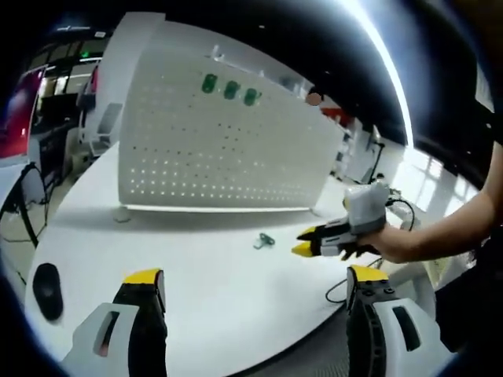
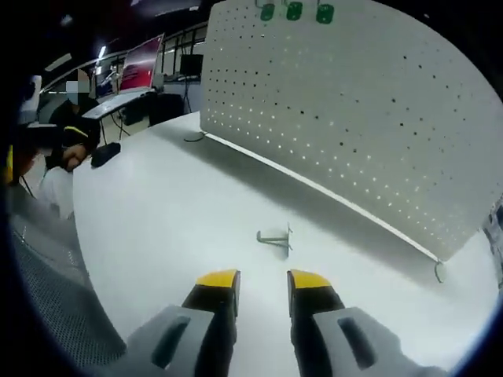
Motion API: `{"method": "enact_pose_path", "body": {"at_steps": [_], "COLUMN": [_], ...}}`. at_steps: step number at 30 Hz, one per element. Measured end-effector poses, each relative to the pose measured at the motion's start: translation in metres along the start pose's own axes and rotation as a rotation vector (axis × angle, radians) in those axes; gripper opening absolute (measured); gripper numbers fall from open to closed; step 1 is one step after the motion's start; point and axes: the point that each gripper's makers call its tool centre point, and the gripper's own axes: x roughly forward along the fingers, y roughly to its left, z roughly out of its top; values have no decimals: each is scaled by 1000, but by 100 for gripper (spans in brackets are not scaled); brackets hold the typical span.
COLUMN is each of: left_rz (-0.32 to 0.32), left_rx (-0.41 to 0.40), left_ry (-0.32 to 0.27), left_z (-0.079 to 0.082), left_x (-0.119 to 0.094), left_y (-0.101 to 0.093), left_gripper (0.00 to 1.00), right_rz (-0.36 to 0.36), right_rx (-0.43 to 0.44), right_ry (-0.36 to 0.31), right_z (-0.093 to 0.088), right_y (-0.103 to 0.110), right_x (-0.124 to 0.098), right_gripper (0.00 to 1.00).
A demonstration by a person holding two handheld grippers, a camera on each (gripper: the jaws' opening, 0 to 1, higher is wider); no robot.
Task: Insert the hook assembly into the mounting plate slot until the hook locks in place.
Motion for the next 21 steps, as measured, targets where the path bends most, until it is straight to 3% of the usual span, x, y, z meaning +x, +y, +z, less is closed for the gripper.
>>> {"method": "enact_pose_path", "body": {"at_steps": [10,16,21], "left_rz": [8,10,14], "left_rx": [-17,-24,-27], "left_ry": [7,15,18], "left_z": [-1,-3,-3], "left_x": [1,1,2], "left_y": [3,4,5], "left_gripper": [96,96,96], "right_rz": [8,17,29], "right_rx": [-58,-69,-145], "right_ry": [60,83,130], "right_z": [4,5,2], "right_y": [-19,-23,-24], "right_x": [40,54,61], "right_gripper": [17,13,11]}}
